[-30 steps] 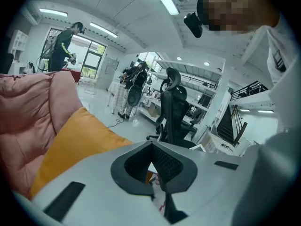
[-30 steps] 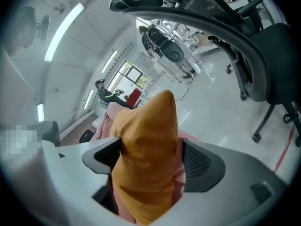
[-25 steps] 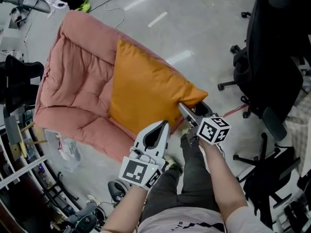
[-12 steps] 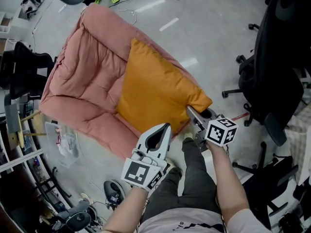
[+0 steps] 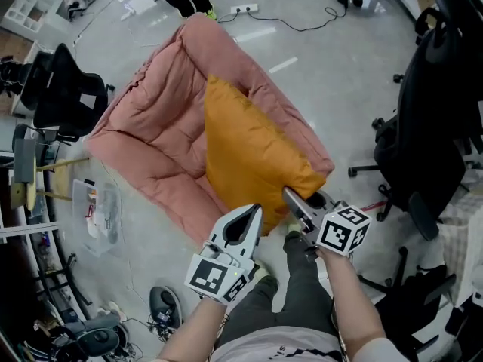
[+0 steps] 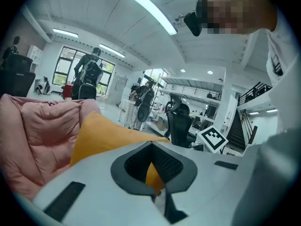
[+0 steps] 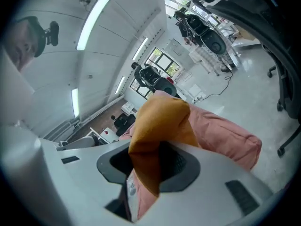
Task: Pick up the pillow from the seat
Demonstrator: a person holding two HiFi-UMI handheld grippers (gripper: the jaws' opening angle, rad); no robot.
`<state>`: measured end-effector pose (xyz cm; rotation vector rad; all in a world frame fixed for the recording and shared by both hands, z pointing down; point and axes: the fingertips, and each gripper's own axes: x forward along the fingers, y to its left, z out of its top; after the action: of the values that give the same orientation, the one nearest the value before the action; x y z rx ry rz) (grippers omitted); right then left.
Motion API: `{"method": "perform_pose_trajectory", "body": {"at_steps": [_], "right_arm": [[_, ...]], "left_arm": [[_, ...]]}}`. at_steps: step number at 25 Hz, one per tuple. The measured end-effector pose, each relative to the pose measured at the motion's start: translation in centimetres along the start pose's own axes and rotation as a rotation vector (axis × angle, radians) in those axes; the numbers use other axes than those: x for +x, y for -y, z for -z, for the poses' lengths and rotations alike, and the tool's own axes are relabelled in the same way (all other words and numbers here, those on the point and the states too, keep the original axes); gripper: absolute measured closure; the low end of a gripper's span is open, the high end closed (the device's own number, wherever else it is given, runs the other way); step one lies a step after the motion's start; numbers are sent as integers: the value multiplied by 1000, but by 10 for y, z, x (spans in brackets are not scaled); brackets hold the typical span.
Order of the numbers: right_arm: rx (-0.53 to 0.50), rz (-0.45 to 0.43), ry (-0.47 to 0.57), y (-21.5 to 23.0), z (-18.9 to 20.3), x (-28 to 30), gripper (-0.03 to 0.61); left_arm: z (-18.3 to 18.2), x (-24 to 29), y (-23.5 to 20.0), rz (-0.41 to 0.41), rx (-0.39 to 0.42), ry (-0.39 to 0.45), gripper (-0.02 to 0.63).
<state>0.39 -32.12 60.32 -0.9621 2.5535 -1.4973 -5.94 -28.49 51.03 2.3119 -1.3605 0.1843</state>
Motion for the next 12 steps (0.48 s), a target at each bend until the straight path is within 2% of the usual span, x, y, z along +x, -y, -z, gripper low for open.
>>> {"method": "perform_pose_trajectory", "body": {"at_steps": [7,12], "right_arm": [[-49,-69,22,-94,-23,-6,459],[-117,-59,-9,-148,-30,-21,506]], "left_arm": [[-48,-60,-4,-39,7,119,604],[-90,-96,8,-27,25,214,604]]}}
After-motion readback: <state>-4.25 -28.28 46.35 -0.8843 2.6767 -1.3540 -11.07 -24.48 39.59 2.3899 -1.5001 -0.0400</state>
